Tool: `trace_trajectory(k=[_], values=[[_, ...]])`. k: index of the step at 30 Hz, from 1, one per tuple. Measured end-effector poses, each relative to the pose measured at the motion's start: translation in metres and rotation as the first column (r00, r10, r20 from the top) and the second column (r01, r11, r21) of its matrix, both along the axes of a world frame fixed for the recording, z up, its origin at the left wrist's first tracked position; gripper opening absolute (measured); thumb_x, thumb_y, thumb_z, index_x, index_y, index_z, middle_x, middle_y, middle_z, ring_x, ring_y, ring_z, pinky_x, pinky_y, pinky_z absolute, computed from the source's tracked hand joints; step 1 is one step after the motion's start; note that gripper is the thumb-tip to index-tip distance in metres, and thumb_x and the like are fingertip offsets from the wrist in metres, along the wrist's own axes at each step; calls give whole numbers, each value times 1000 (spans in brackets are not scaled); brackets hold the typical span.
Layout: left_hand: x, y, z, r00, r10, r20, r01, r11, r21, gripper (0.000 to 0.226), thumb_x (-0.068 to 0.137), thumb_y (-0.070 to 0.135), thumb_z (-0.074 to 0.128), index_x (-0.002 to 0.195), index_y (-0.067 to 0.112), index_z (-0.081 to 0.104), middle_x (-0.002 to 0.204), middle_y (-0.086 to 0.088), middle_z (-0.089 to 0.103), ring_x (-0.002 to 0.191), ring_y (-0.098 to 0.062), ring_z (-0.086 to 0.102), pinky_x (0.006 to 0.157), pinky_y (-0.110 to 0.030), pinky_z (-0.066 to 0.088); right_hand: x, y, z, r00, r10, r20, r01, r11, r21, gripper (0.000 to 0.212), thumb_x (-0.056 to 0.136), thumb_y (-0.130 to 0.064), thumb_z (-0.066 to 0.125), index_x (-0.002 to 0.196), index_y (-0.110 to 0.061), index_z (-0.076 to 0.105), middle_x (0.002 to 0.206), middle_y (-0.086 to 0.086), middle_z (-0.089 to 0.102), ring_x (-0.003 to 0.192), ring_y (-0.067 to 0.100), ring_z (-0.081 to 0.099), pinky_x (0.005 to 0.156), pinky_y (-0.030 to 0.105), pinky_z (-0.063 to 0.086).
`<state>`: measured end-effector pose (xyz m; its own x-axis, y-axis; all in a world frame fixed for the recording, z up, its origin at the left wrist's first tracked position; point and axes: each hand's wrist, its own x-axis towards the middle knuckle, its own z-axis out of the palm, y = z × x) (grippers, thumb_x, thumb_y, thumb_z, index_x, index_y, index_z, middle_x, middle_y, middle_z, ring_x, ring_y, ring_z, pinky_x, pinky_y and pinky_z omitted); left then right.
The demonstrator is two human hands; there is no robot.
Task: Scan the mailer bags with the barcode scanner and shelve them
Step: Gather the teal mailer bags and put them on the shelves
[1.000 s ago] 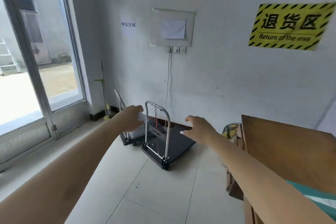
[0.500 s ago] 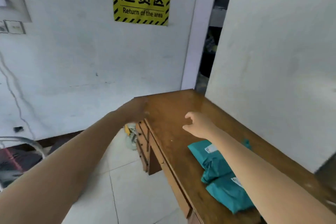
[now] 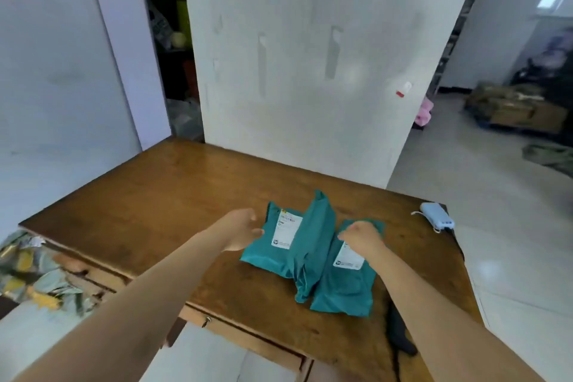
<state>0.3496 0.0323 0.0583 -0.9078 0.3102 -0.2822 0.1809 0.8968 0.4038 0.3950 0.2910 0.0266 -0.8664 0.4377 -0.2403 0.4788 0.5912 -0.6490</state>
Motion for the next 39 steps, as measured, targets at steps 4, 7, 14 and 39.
trace_trajectory(k=[4,7,14,39], values=[[-20,3,-31,991,-130,36,132,989,-65,52,93,41,51,136,12,43,130,-8,55,108,-23,57,90,-34,48,17,3,-39,973,-178,146,185,982,-38,24,85,-12,59,63,-7,51,71,9,56,65,25,53,56,31,34],[-38,16,-48,990,-137,46,136,991,13,40,96,36,48,127,11,46,114,-10,60,76,-17,54,71,-31,46,31,9,-66,953,-255,163,274,955,-110,10,83,-13,62,90,-6,65,93,13,67,88,34,64,65,36,43],[-69,95,-83,949,-25,314,-80,945,317,15,101,22,38,92,13,46,77,-6,45,53,-13,32,50,-27,25,13,38,-97,896,-404,184,443,843,-306,29,83,-18,71,107,-3,66,98,8,70,87,26,66,71,33,52],[-106,183,-125,946,-200,254,-49,690,723,59,92,-1,50,141,23,28,129,7,40,115,-11,55,81,-17,52,-55,81,-125,790,-503,352,566,376,-734,125,37,-75,81,139,-18,40,122,5,65,103,27,67,92,44,54]])
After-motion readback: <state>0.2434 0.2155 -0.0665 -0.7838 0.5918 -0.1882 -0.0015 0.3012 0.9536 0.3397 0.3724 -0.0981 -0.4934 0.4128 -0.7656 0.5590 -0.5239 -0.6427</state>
